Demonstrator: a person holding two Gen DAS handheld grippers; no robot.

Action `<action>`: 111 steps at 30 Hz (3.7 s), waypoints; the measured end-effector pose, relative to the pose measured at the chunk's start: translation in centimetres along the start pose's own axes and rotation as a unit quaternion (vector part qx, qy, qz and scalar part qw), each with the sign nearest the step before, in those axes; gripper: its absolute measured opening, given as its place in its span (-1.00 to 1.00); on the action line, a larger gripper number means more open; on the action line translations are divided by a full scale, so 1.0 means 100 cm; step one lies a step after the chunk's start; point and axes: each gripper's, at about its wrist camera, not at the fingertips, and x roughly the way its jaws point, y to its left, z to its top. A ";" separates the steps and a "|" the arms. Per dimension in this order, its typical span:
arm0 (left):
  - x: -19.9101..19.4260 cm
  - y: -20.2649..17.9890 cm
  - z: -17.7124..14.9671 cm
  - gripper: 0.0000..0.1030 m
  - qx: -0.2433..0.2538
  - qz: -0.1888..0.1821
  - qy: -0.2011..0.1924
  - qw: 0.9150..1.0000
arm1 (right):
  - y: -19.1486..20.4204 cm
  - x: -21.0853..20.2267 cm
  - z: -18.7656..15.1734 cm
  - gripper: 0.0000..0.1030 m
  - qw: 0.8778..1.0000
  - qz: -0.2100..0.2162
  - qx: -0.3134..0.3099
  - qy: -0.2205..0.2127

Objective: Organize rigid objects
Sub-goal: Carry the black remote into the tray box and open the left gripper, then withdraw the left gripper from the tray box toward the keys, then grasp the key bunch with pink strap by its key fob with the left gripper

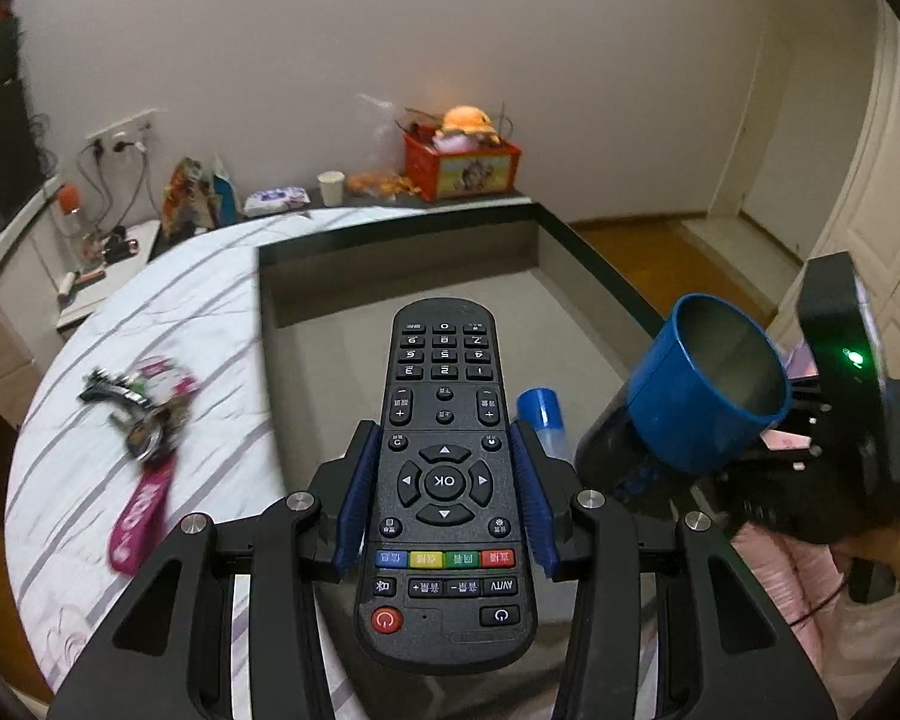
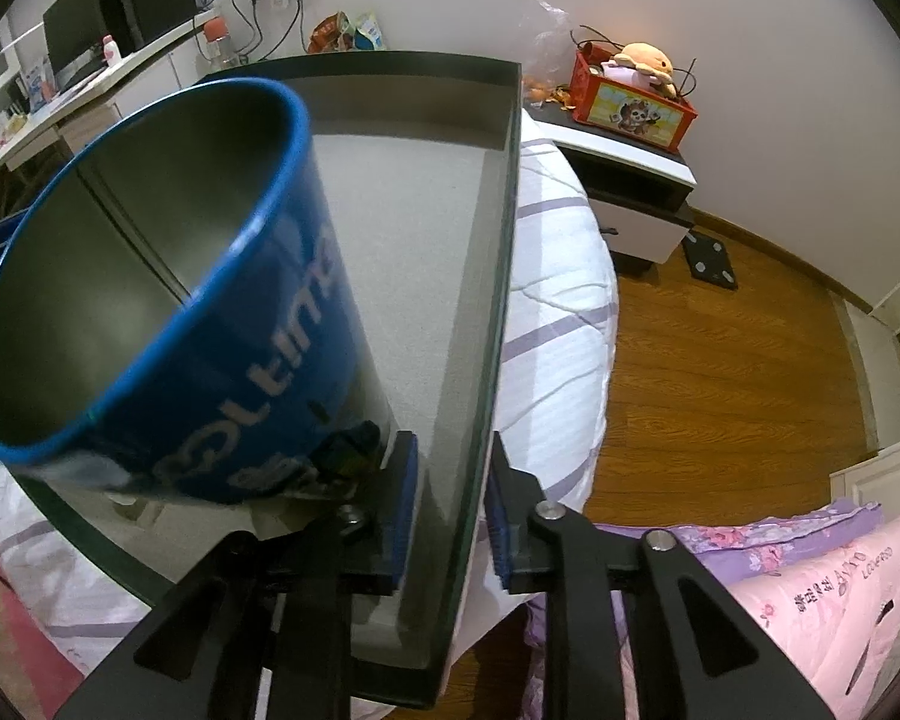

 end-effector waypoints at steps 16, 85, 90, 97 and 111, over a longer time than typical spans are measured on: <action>0.064 -0.022 0.027 -0.15 0.033 0.025 0.069 0.997 | -0.002 0.001 -0.002 -0.52 1.000 0.003 -0.008 0.000; 0.000 0.147 -0.082 0.93 -0.119 0.116 0.008 0.986 | 0.004 -0.001 -0.004 -0.52 1.000 -0.010 -0.003 0.005; 0.015 0.152 -0.077 -0.21 -0.114 0.119 0.024 0.986 | 0.004 -0.003 -0.004 -0.52 1.000 -0.010 -0.003 0.005; -0.009 0.148 -0.095 -0.53 -0.117 0.073 0.016 0.990 | 0.003 -0.003 -0.005 -0.52 1.000 -0.010 -0.003 0.005; -0.070 0.113 -0.150 -0.32 -0.066 0.060 0.039 0.995 | 0.005 -0.002 -0.003 -0.52 1.000 -0.013 -0.002 0.005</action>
